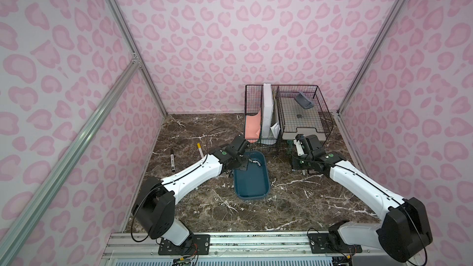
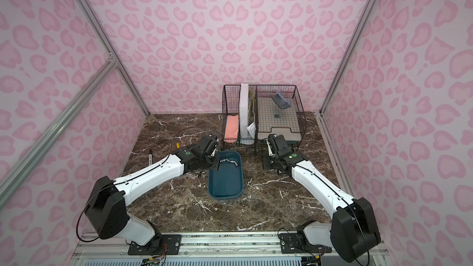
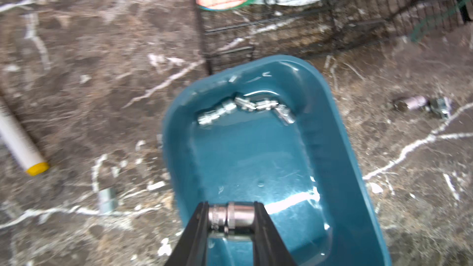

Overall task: Take out the socket from the storage box
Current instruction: Place the socket head at the center of the board.

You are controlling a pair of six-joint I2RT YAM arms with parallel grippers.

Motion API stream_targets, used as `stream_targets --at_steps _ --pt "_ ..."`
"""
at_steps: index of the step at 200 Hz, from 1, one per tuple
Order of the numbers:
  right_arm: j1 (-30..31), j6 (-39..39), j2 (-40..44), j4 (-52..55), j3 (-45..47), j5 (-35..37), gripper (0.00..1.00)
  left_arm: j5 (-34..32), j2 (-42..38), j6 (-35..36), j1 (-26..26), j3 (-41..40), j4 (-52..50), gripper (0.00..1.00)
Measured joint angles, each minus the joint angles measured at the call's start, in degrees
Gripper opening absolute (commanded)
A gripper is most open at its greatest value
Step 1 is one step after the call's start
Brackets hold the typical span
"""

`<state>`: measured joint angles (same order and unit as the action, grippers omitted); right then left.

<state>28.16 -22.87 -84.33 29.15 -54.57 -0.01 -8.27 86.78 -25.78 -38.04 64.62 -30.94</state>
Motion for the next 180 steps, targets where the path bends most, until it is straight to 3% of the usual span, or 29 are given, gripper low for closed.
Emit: stream_targets --at_steps 56,180 --pt "5.9 -0.9 -4.9 -1.0 -5.1 0.0 0.38 1.9 -0.3 -1.5 8.6 -9.3 2.0 0.24" --pt "10.5 -2.0 -8.2 -1.1 -7.4 0.3 0.38 1.7 12.0 -2.5 10.4 -6.8 8.3 0.24"
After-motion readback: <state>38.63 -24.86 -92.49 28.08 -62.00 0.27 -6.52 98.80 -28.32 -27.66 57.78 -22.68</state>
